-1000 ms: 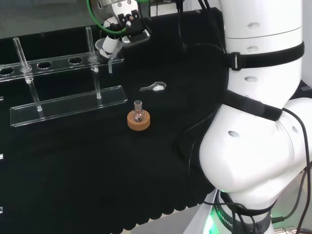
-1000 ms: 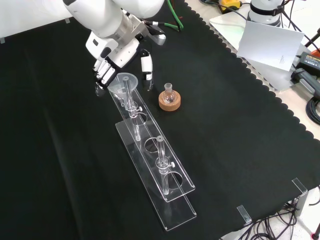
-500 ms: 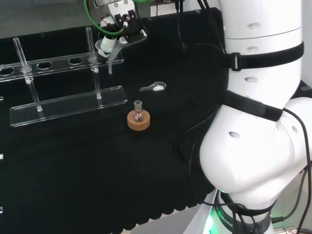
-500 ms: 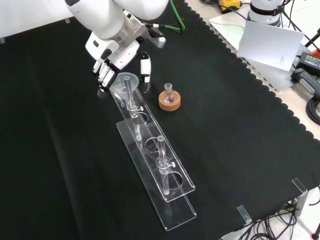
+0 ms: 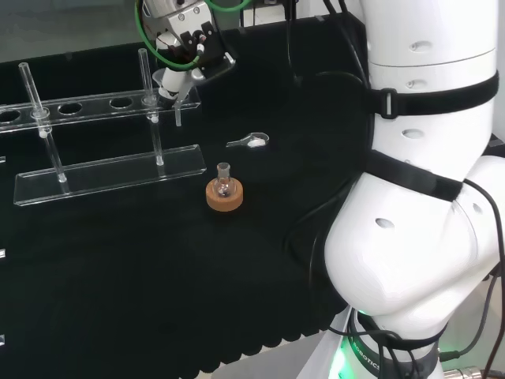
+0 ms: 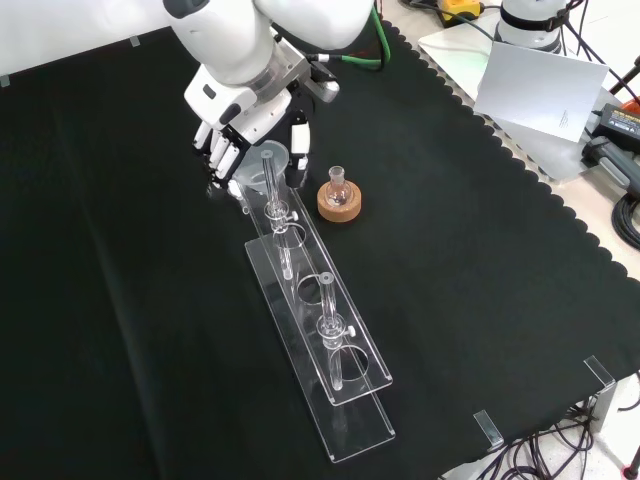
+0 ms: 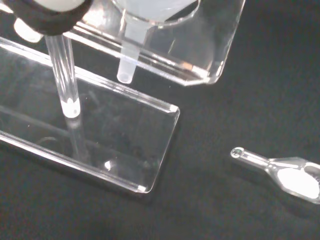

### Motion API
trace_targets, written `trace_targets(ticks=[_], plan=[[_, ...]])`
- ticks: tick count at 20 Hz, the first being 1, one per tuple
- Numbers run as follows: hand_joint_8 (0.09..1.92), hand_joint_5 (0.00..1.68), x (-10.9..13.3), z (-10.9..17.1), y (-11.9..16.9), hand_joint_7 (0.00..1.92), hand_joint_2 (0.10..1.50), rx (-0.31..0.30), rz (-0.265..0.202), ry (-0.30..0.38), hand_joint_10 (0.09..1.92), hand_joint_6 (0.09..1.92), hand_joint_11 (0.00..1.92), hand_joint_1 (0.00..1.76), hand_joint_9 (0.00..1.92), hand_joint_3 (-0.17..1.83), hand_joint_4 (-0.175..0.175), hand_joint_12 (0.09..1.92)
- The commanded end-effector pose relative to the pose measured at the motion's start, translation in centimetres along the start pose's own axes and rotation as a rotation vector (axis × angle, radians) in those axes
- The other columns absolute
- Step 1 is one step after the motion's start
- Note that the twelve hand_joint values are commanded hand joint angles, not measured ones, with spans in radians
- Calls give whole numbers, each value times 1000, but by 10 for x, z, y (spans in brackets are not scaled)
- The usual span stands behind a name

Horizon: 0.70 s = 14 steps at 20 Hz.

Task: Pick up the funnel from the transparent funnel stand.

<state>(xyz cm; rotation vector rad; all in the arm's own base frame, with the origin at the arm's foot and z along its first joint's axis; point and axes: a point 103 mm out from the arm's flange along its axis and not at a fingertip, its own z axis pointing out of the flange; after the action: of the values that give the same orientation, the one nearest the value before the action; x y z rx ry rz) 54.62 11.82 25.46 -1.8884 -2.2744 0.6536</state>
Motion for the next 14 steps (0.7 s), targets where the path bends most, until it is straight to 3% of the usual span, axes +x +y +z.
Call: trace_targets(ticks=[1,7,14], plan=[[728,489,-3,-27,-10,561,777,-37,13,-55,542,87,475,817,874,260,-53,1319],[723,554,-15,-63,-37,581,727,-91,42,-99,525,139,520,835,904,375,-41,1287],[721,581,-25,-91,-77,593,711,-134,107,-135,521,200,539,841,916,415,-37,1281]])
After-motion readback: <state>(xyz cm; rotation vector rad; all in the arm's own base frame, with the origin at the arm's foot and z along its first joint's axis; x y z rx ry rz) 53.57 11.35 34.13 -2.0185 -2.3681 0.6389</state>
